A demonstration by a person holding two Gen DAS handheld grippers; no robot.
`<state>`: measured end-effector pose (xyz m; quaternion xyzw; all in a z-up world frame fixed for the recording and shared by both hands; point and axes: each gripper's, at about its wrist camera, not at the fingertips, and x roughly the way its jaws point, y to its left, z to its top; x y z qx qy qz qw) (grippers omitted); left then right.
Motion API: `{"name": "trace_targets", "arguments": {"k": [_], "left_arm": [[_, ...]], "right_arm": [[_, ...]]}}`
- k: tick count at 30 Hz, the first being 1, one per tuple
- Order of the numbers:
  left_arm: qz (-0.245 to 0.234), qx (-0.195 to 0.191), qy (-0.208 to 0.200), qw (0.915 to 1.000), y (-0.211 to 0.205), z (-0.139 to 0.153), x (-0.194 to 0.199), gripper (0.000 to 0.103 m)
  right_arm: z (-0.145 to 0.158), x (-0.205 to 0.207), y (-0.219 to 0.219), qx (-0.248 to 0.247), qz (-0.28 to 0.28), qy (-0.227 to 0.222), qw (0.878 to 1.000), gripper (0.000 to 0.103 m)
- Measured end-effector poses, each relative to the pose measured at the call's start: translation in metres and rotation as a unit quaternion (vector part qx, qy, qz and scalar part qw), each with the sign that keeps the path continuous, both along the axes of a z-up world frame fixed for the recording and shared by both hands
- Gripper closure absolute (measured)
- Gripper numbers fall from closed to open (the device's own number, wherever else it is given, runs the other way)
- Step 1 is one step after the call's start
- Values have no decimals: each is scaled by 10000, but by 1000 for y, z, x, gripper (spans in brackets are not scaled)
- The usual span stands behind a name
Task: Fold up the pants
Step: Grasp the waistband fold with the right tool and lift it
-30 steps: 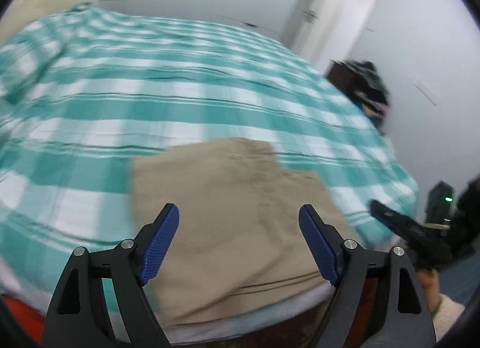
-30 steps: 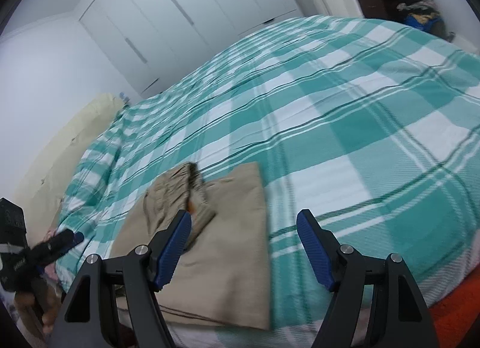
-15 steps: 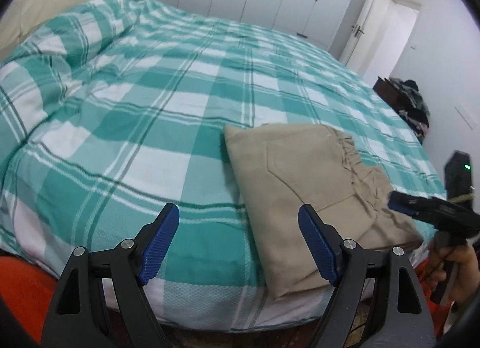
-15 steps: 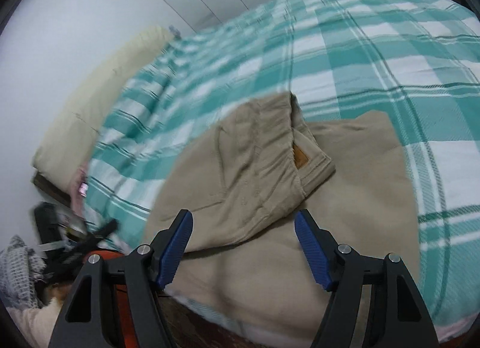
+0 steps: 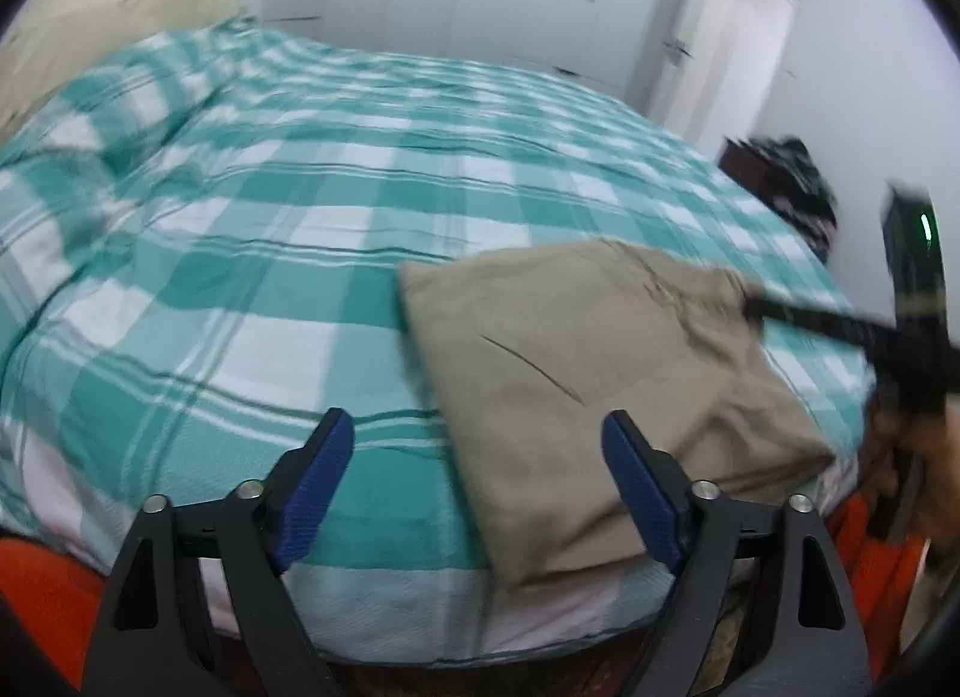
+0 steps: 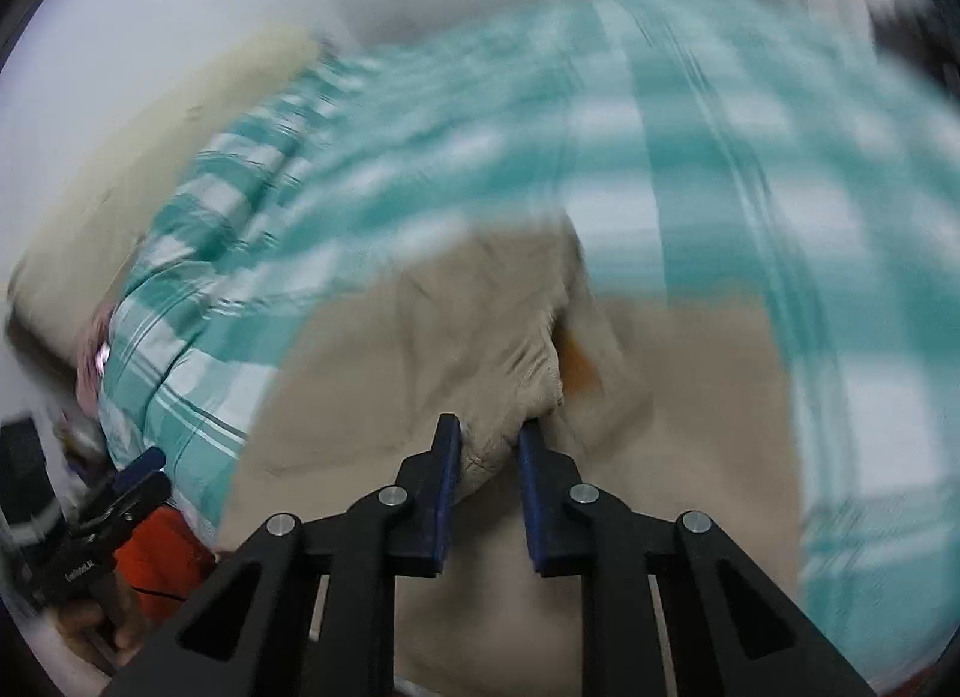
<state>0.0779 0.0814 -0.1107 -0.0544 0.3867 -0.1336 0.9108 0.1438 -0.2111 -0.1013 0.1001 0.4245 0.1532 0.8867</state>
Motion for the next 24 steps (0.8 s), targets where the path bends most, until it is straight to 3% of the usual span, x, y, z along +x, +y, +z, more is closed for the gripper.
{"name": "trace_targets", "arguments": {"k": [2, 4, 6, 8, 10, 15, 20, 24], "left_arm": [[-310, 282, 186, 9989, -22, -11, 4, 15], [-633, 678, 407, 9949, -43, -27, 7, 16], [-793, 807, 561, 9920, -52, -38, 6, 18], [-786, 948, 589, 9906, -56, -42, 4, 18], [-803, 861, 608, 9912, -53, -42, 5, 18], [-761, 621, 655, 9930, -47, -39, 7, 18], [-670, 501, 499, 9952, -40, -31, 4, 18], [-434, 362, 383, 9977, -24, -23, 7, 17]], "right_arm": [[8, 6, 9, -400, 156, -298, 9986, 85], [-12, 23, 4, -532, 84, 19, 9985, 85], [-32, 32, -8, -245, -64, 430, 9988, 83], [-43, 31, -26, 291, -242, 713, 9967, 72], [-43, 25, -39, 623, -456, 673, 9947, 57], [-53, 22, -66, 1588, -532, 1005, 9807, 53], [-69, 34, -48, 1440, -104, 1300, 9809, 51], [-79, 48, -47, 1582, -271, 1334, 9780, 49]]}}
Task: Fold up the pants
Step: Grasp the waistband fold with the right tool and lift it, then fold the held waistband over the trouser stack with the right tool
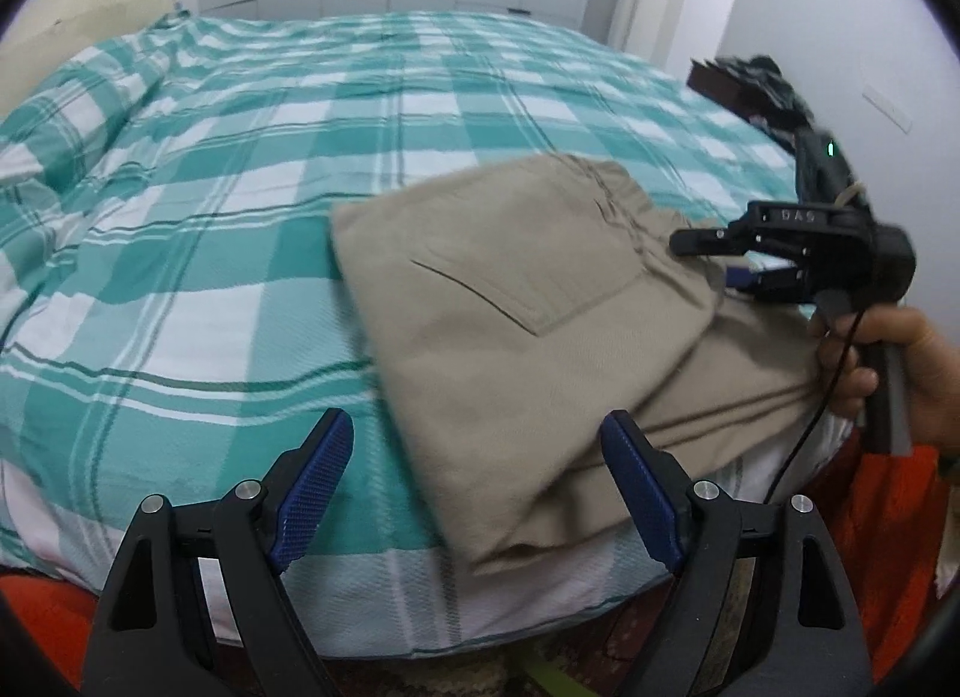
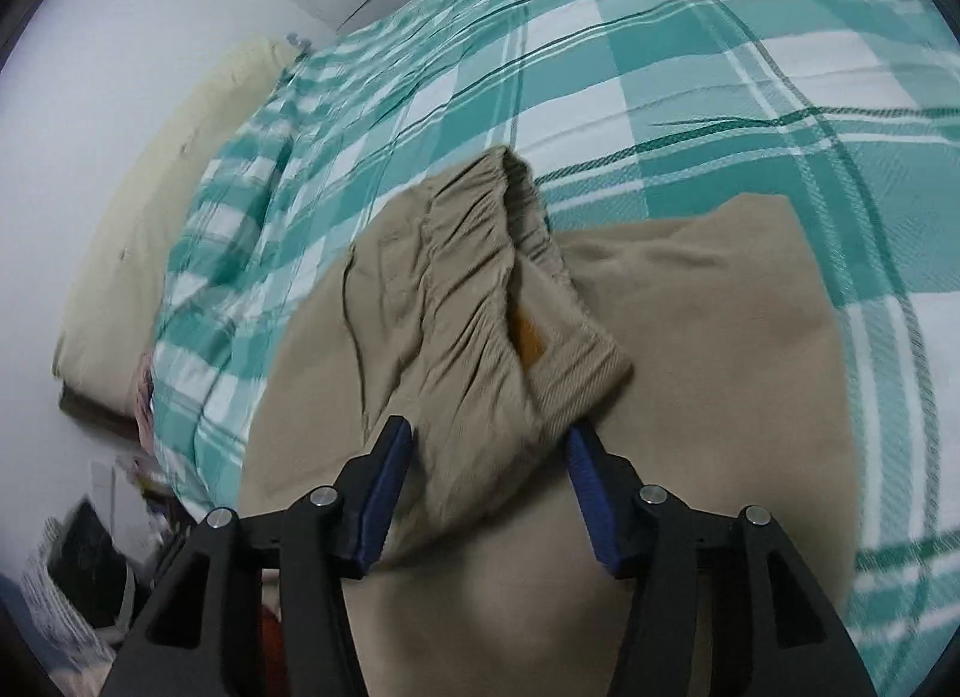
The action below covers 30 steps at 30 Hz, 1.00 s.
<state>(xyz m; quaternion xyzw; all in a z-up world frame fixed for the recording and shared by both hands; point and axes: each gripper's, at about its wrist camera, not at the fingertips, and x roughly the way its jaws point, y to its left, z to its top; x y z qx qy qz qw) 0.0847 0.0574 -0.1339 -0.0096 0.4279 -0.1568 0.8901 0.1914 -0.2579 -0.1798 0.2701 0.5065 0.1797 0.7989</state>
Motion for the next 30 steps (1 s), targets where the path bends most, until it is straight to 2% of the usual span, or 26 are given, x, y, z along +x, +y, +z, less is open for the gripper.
{"name": "trace_targets", "arguments": {"k": [2, 5, 6, 7, 13, 17, 22, 26, 28, 30], "left_arm": [[231, -44, -12, 9997, 11, 2, 3, 17], [603, -214, 24, 9979, 32, 2, 9, 17], [761, -296, 37, 9967, 41, 3, 10, 17], [912, -389, 58, 9951, 50, 3, 12, 17], [1585, -970, 202, 9824, 94, 2, 16, 17], [1662, -1080, 165, 9800, 100, 4, 18, 17], [1492, -1011, 260, 9833, 92, -2, 22, 17], [1047, -833, 337, 9904, 73, -2, 20, 17], [568, -819, 338, 9944, 61, 4, 13, 17], [-216, -814, 208, 9962, 43, 15, 0, 15]], "right_arm": [[-7, 3, -6, 278, -292, 40, 9992, 49], [-8, 5, -8, 324, -336, 57, 9989, 61], [-3, 4, -6, 258, -281, -4, 9993, 68], [4, 2, -4, 209, -244, -83, 9995, 73], [73, -20, 6, 346, -187, -706, 9967, 78], [98, -39, -12, 538, -456, -882, 9936, 78], [95, -71, -47, 616, -963, -805, 9902, 78], [53, -93, -77, 711, -1555, -312, 9848, 78], [33, -99, -83, 724, -1664, -157, 9833, 78], [23, -101, -85, 733, -1737, -106, 9820, 78]]}}
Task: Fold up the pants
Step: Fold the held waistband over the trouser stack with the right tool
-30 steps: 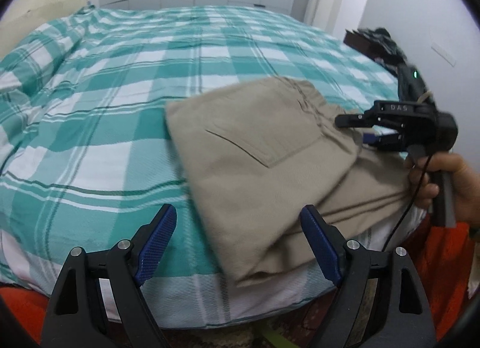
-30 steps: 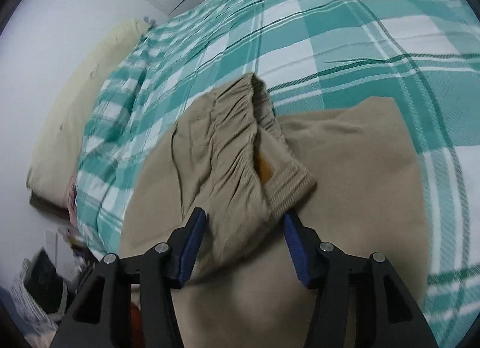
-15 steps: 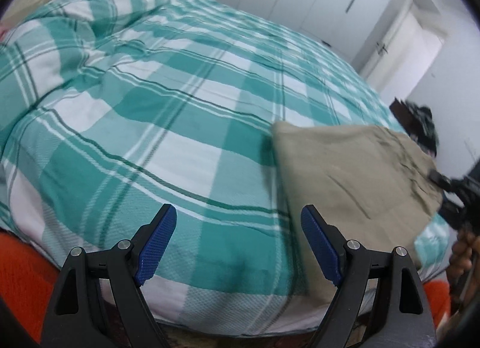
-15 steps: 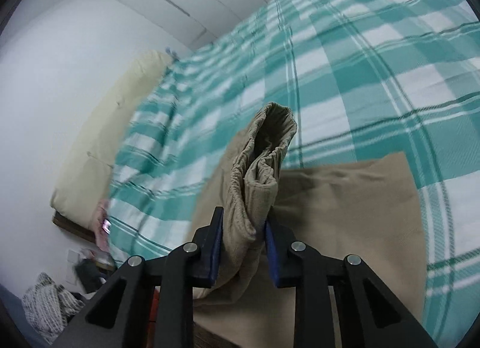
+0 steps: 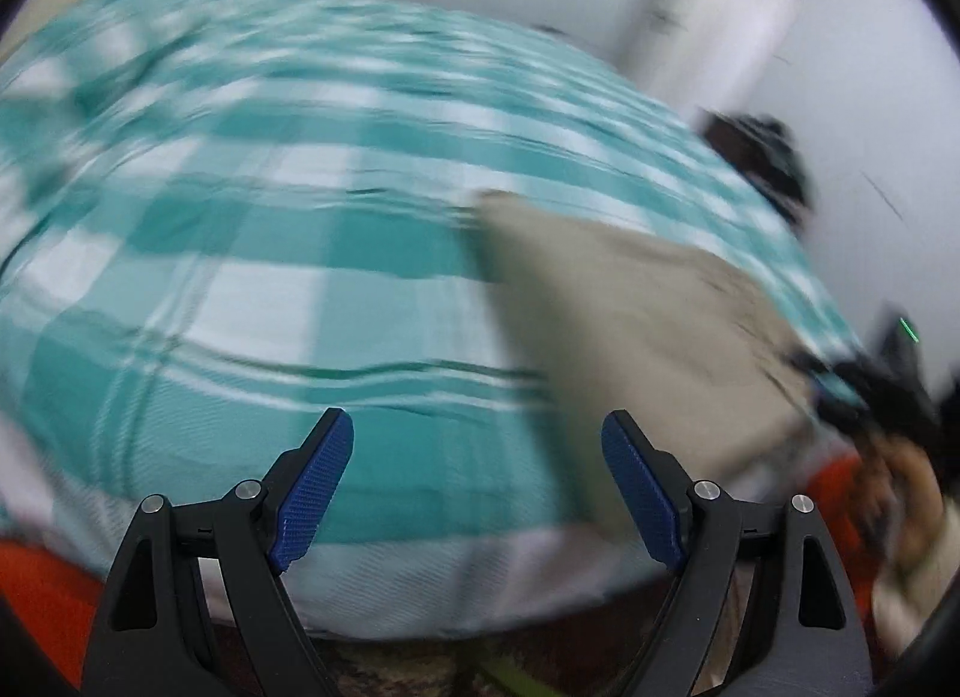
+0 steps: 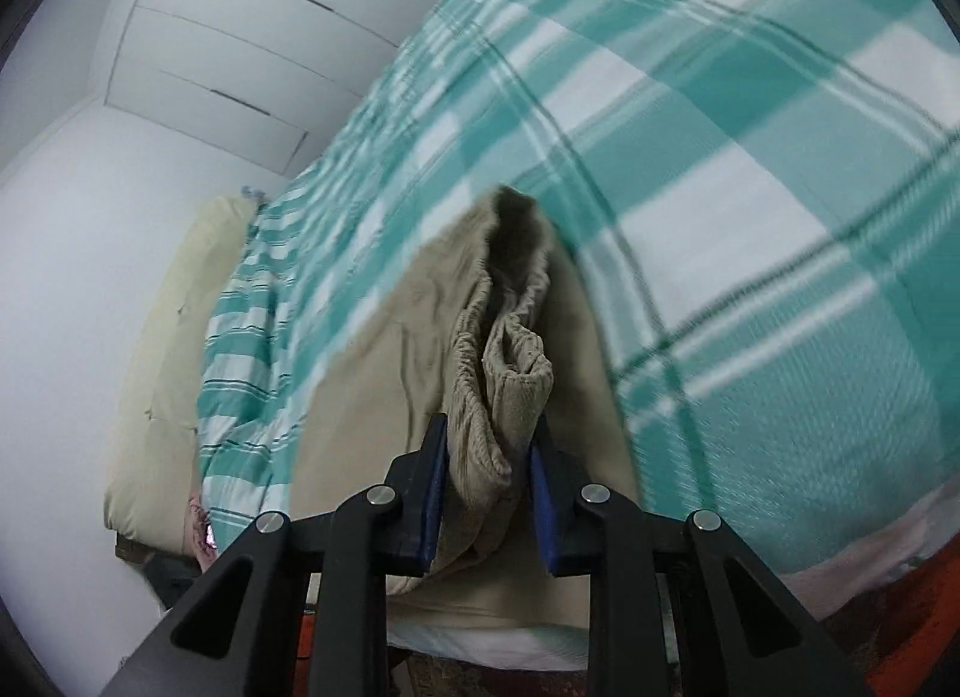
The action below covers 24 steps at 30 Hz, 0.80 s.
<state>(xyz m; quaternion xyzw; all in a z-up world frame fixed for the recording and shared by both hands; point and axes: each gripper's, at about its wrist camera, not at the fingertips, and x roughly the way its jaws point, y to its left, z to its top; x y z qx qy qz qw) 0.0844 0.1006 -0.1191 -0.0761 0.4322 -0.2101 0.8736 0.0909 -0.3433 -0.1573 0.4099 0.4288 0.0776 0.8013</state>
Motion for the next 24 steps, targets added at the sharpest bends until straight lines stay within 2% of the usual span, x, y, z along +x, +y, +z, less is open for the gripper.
{"name": "trace_targets", "arguments": {"k": [2, 4, 6, 8, 14, 16, 20, 22, 24], "left_arm": [[-566, 230, -140, 9980, -19, 4, -12, 11], [-998, 662, -276, 9924, -44, 0, -24, 11], [-1150, 1093, -283, 9869, -65, -8, -28, 11], [-1060, 1455, -335, 9831, -76, -14, -27, 11], [-387, 1575, -275, 9864, -76, -19, -10, 11], [-6, 1768, -32, 9842, -64, -27, -3, 20], [167, 1176, 636, 9909, -38, -41, 0, 24], [148, 1219, 677, 9901, -39, -41, 1, 23], [98, 1286, 710, 9891, -42, -44, -1, 21]], "right_arm": [[1, 1, -4, -7, 10, -32, 10000, 78], [7, 3, -2, -176, 118, -132, 9997, 78], [6, 3, 0, -198, 130, -148, 9996, 78], [2, 1, -2, -79, 89, -145, 9998, 78], [4, -2, 0, -171, 172, -232, 9994, 78], [6, -3, 1, -190, 172, -261, 9993, 78], [14, -8, 3, -151, 118, -340, 9992, 78], [22, -14, 10, -214, 158, -386, 9989, 79], [28, -21, 18, -574, 176, -317, 9977, 79]]}}
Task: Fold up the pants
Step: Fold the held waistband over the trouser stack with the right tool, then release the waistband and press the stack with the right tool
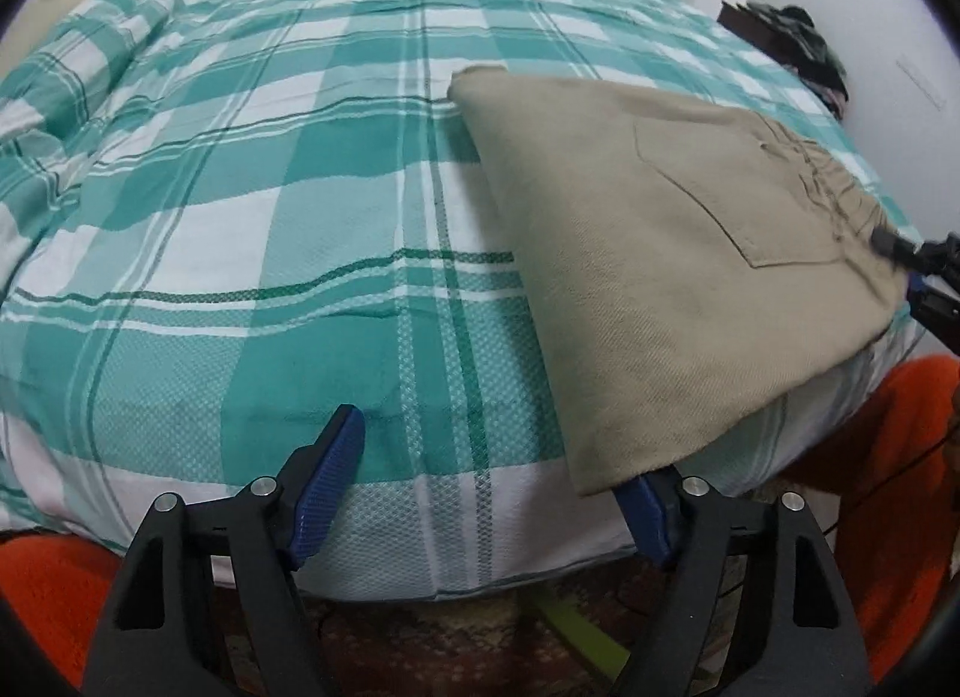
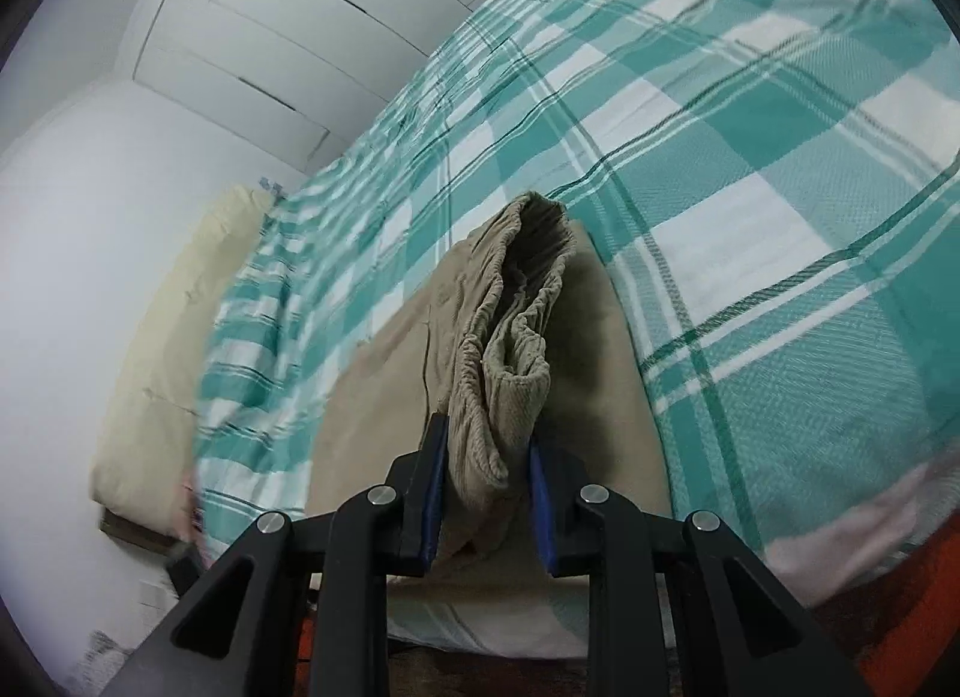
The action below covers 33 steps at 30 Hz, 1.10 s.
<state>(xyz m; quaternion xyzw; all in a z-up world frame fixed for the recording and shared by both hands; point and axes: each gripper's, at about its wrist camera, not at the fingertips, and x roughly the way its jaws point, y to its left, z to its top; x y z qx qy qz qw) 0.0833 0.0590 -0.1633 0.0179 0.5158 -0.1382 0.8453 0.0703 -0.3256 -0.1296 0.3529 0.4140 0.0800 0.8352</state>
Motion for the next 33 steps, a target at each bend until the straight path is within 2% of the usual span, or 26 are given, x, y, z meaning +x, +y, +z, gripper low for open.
{"name": "trace_targets", "arguments": {"k": [2, 4, 6, 7, 10, 13, 15, 18, 20, 23, 25, 27, 28, 29, 31, 33], "left_arm": [[-41, 31, 79, 10000, -1, -3, 1, 19], [-73, 22, 118, 9999, 1, -1, 0, 18], [-101, -57, 244, 9996, 4, 3, 1, 17], [-115, -129, 334, 9993, 8, 5, -3, 17], [-139, -166, 476, 9986, 22, 11, -18, 16], [59, -177, 290, 9994, 37, 26, -27, 17], [196, -386, -86, 9990, 38, 47, -25, 17], [91, -710, -533, 9960, 18, 72, -15, 16], [-141, -777, -660, 9947, -4, 78, -7, 15], [-708, -707, -803, 9917, -44, 63, -1, 15], [-925, -294, -271, 9949, -65, 23, 8, 19], [-853, 94, -204, 9961, -68, -3, 9, 14], [-820, 23, -231, 9964, -65, -7, 8, 13], [-719, -229, -103, 9971, -57, -10, 10, 12], [-597, -499, 98, 9969, -48, -10, 16, 12], [-570, -473, 45, 9972, -48, -8, 17, 11]], "right_arm": [[-11, 0, 6, -430, 41, 349, 9985, 79], [-25, 2, 7, -551, 56, 605, 9966, 77], [-22, 3, 6, -590, 92, 558, 9967, 74], [-17, 3, 5, -644, 141, 512, 9965, 67], [-3, -1, 1, -1078, 47, 464, 9931, 56], [17, -10, -9, -1723, -271, 241, 9844, 56], [34, -11, -8, -2075, -296, -68, 9778, 56], [56, -6, 15, -2125, 201, -722, 9743, 56], [58, -2, 35, -2096, 641, -961, 9709, 56], [45, 1, 58, -1997, 1137, -920, 9689, 56], [15, 8, 69, -2112, 1509, -320, 9652, 56], [-10, 8, 69, -2146, 1648, 69, 9627, 56], [-13, 4, 67, -2093, 1657, -25, 9637, 56], [-11, 3, 66, -2020, 1676, -65, 9649, 56], [-7, 4, 63, -1913, 1671, -10, 9672, 57], [1, 9, 59, -1671, 1485, 122, 9746, 58]]}}
